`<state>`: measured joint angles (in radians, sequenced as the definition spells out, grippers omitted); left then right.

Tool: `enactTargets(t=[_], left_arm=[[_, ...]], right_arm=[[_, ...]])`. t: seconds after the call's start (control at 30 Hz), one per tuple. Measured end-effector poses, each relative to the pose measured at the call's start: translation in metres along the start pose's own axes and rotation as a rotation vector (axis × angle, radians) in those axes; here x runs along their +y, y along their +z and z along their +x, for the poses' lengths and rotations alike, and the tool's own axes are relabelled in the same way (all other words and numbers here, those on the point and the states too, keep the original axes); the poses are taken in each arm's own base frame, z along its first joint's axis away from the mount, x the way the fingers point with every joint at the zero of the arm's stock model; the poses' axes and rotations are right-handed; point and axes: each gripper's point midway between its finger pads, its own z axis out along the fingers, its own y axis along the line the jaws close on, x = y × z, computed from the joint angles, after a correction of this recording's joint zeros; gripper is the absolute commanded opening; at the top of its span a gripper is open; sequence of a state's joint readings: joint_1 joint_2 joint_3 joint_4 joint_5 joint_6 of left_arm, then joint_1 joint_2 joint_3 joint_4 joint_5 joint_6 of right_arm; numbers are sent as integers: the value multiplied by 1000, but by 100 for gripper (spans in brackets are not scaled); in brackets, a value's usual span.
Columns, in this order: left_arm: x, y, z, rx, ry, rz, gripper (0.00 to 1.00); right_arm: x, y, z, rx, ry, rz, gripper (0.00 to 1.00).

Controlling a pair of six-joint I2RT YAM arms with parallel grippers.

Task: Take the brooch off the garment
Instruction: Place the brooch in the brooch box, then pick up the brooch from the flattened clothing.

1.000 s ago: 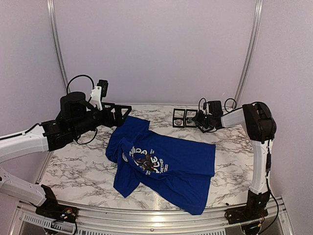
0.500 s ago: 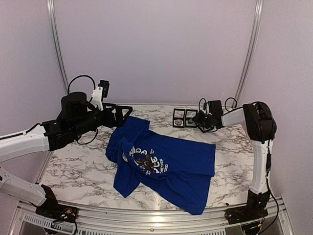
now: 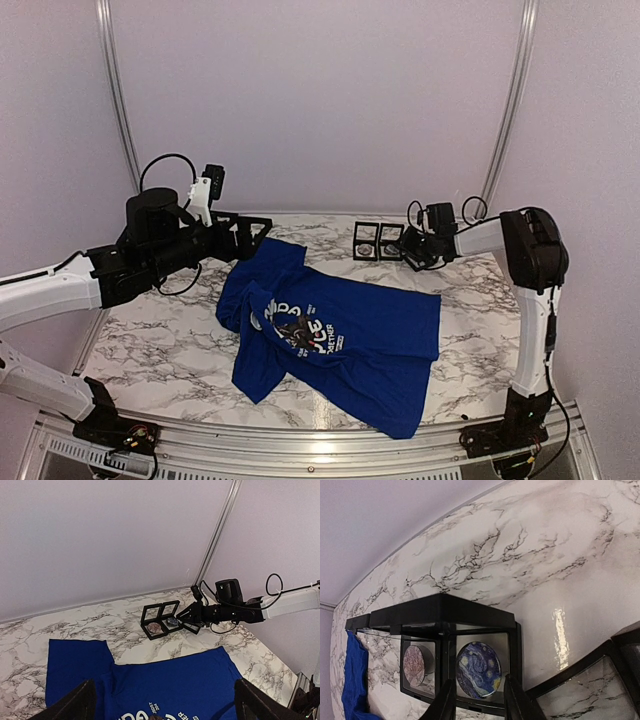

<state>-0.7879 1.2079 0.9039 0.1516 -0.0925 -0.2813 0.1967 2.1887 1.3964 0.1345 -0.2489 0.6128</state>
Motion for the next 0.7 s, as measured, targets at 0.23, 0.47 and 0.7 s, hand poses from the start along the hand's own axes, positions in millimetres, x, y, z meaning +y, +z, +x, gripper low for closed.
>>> enactTargets(t=[0.23, 0.47, 0.7], left_arm=[[0, 0, 0, 0, -28, -1, 99], [8, 0, 4, 1, -87, -37, 99], [22, -5, 29, 45, -149, -91, 99]], right_arm=[[15, -18, -17, -46, -26, -15, 45], [22, -40, 1, -28, -46, -6, 53], [75, -64, 36, 9, -138, -79, 57]])
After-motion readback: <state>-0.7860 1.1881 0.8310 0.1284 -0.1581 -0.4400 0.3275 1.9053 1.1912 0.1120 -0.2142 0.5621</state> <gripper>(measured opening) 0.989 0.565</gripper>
